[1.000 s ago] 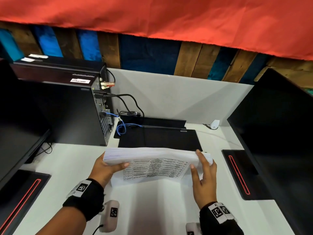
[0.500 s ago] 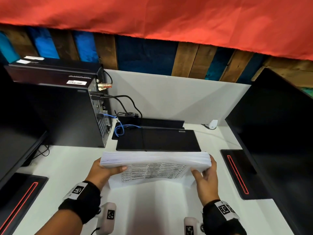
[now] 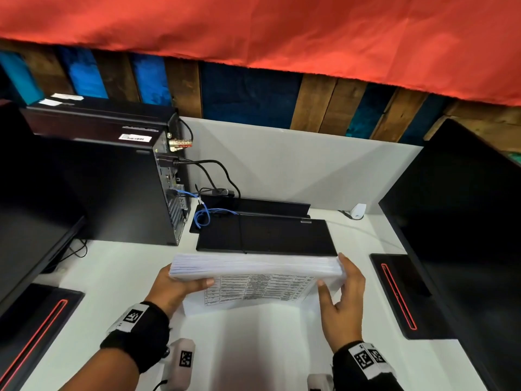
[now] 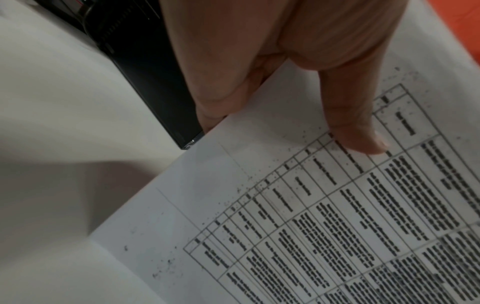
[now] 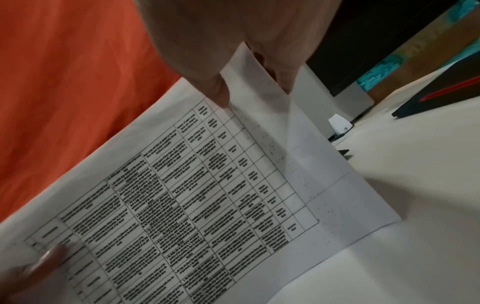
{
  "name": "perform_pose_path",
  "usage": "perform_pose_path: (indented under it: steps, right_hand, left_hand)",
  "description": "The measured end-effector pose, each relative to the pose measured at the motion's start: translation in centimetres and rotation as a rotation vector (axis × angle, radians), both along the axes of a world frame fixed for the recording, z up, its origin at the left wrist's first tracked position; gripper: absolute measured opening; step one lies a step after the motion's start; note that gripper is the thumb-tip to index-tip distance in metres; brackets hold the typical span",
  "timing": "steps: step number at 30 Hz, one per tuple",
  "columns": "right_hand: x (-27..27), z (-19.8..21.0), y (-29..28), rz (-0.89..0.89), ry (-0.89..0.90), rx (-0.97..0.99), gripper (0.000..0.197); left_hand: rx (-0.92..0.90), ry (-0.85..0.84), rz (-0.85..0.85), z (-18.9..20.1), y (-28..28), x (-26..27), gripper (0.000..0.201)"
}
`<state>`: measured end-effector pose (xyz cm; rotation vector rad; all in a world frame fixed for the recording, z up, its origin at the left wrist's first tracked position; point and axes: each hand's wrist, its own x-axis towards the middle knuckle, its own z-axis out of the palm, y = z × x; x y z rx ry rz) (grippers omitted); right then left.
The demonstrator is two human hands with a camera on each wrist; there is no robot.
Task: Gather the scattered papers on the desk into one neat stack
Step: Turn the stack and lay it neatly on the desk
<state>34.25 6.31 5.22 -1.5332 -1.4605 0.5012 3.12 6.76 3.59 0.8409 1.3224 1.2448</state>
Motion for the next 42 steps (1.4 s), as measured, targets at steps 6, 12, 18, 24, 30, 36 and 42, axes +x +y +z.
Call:
perform_pose_path:
  steps: [6,12,18,24,30,36,42]
  right_hand:
    - [1.7,-1.6,1.3,-0.038,0.421,-0.33,0.047]
    - [2.0,-1.0,2.1,-0.068,0.436,-0.399,0.013]
    - [2.1,-2.5,1.9,-0.117,0.34,-0.504,0.028]
    - [1.8,-0.7,1.9,-0.093,0.361,-0.473,0.033]
    - [2.0,2.8,1.5,0.038,0.342,-0.31,0.026]
    - [0.9,7.0,2.6,0.258,-0.749,-0.171,0.024]
    - [-4.9,7.2,2.9,0.403,-0.935,-0.131,0.015]
  left_hand:
    - [-0.033,0.04,0.056,-1.0,-0.2,0.0,0.047]
    - [-0.02,0.057,0.055,-0.6,0.2,0.4,0.034]
    - [-0.028,0.077,0.047,-0.6,0.4,0.2,0.036]
    - [-0.046,0.064,0.025,-0.9,0.7,-0.2,0.037]
    - [-0.055,0.047,0.047,-1.3,0.7,0.0,0.036]
    - [-0.056,0.04,0.061,-1.8,0.6,0.0,0.035]
    - [-0.041,0.066,0.018,-1.2,0.6,0.9,0.035]
